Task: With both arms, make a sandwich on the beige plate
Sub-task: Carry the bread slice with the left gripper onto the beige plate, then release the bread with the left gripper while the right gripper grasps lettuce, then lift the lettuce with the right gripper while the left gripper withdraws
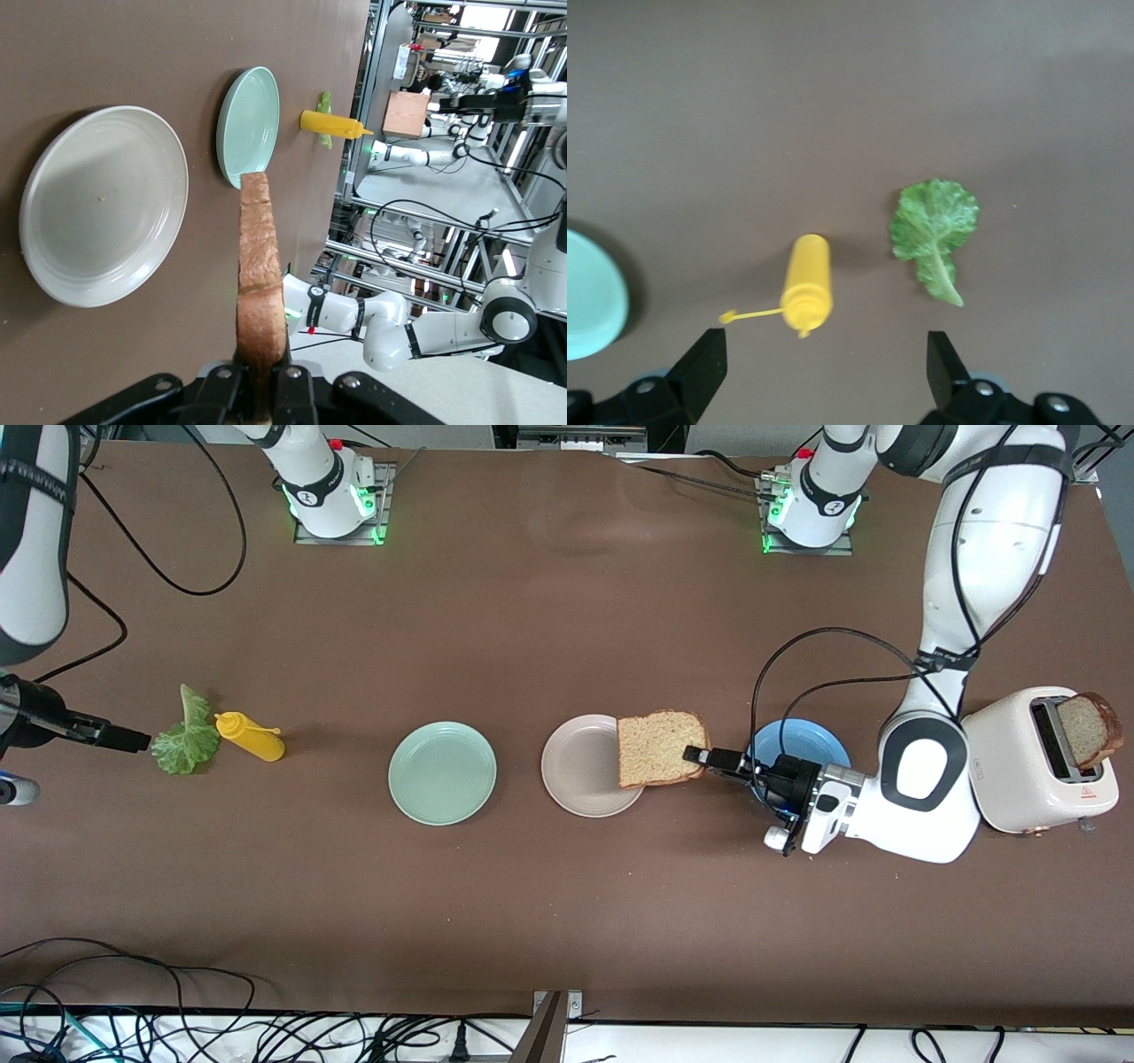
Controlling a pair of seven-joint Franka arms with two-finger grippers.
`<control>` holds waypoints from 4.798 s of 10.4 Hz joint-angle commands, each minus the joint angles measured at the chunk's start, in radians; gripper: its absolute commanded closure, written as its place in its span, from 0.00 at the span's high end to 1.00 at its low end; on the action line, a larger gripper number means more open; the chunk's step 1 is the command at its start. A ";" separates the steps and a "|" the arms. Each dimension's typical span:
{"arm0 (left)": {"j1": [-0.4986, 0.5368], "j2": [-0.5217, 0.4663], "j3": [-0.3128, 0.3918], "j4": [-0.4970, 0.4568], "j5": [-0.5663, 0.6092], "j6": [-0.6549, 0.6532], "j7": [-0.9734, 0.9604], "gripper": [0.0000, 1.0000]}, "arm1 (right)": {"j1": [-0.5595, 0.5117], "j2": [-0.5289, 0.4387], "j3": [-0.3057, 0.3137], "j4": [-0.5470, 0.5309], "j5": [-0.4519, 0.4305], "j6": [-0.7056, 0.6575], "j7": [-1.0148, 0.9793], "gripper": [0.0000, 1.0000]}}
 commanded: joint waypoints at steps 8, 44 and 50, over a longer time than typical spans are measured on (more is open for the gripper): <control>-0.106 0.034 0.008 -0.133 -0.104 0.249 0.200 0.00 | -0.057 0.012 -0.008 -0.431 -0.093 0.301 -0.092 1.00; 0.139 -0.305 0.026 -0.169 0.472 0.259 -0.251 1.00 | 0.232 -0.055 -0.013 -0.047 -0.052 0.087 -0.334 0.00; 0.234 -0.424 0.050 -0.150 0.961 0.135 -0.248 1.00 | 0.624 0.058 0.009 -0.041 -0.044 0.235 -0.120 0.00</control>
